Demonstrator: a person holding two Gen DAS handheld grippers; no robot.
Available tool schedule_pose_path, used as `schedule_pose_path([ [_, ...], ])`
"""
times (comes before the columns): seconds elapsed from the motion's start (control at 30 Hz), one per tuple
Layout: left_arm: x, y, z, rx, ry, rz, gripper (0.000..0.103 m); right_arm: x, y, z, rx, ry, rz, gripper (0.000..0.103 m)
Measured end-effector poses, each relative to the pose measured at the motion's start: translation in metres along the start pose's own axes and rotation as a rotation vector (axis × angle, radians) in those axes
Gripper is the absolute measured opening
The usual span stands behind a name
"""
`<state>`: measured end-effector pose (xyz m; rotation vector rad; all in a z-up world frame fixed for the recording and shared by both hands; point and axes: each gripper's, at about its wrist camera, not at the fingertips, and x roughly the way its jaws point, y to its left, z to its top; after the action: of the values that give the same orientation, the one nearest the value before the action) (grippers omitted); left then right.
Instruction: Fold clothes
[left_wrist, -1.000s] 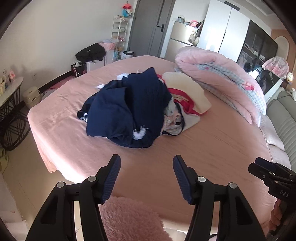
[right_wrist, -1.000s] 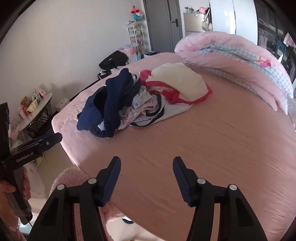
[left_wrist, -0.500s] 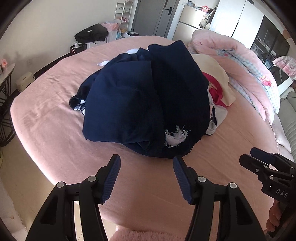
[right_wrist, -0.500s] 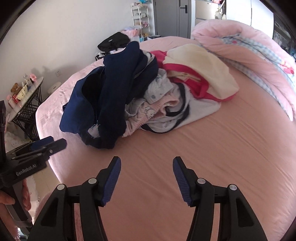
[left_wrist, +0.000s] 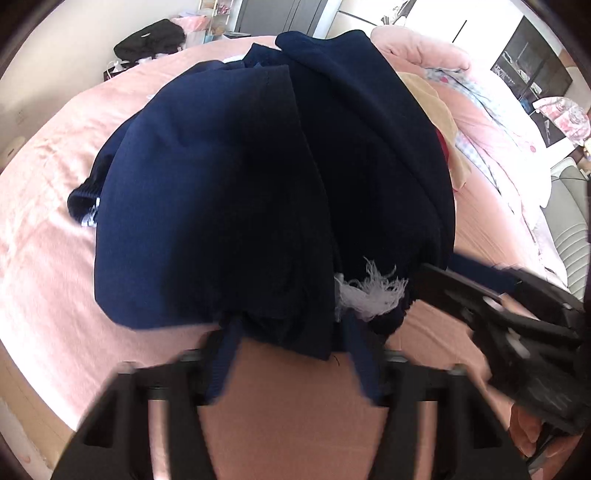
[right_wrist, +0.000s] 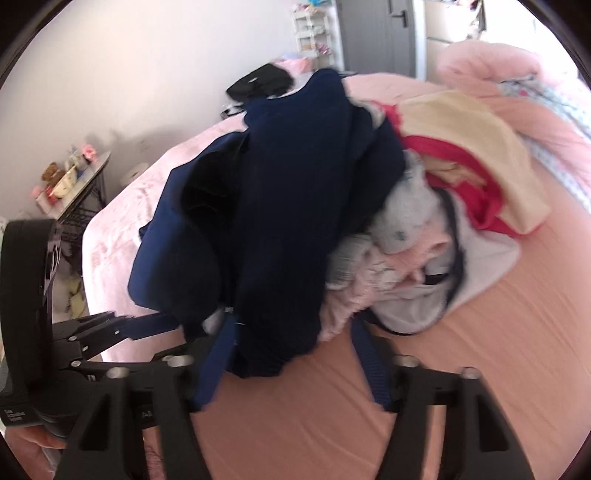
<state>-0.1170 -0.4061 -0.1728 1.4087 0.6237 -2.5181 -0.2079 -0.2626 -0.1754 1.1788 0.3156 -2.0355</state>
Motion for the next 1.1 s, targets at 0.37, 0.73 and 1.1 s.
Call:
schedule_pose_path([
  [0.37, -0.085, -0.044, -0.033, 0.092, -0.119, -0.065, 0.003, -0.063, 0.012, -0.001, -0.033, -0.111, 0.012, 0.006],
  [0.73, -0.111, -0.081, -0.067, 0.127, -0.074, -0.189, 0.003, -0.152, -0.03, -0.057, 0.034, -0.173, -0.078, 0.006],
  [1.1, -0.143, -0.08, -0.041, 0.134, -0.176, -0.248, 0.003, -0.153, -0.032, -0.074, 0.033, -0.092, 0.059, 0.068],
])
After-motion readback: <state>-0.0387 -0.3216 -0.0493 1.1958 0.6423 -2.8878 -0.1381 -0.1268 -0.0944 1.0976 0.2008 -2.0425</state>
